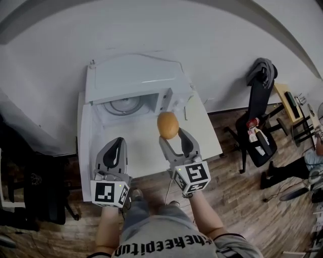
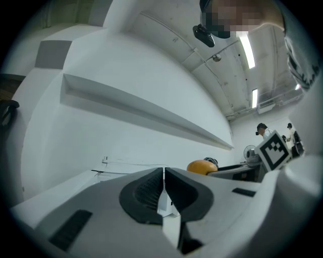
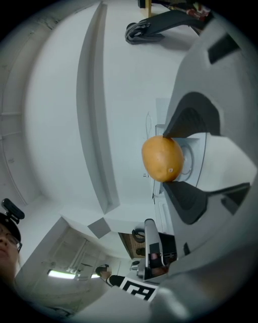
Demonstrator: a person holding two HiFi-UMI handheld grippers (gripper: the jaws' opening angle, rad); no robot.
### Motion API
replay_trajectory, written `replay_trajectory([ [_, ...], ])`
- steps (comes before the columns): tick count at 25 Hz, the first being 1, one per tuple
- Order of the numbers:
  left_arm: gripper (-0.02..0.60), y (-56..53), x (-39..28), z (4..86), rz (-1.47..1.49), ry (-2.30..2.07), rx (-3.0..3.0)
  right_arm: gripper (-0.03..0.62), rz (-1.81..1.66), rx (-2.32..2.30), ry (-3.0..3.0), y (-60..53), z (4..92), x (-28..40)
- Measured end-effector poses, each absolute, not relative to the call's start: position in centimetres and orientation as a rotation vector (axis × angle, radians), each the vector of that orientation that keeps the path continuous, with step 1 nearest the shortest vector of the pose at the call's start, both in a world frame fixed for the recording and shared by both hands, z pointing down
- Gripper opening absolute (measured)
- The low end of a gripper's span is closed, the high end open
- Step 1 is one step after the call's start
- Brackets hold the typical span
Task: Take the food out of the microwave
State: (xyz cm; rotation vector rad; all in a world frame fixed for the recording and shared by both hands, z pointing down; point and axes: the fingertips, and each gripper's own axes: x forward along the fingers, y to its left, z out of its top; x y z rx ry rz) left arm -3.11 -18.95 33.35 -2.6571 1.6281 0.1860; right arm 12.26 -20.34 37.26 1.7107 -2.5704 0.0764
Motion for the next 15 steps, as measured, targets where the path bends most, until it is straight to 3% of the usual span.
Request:
replay_trajectory([
  [15, 0.014, -17.0, 0.3, 32.1, 0.204, 1.638, -2.621, 0.272, -0.021, 1.787, -2.596, -17.4, 33.0, 17.5],
])
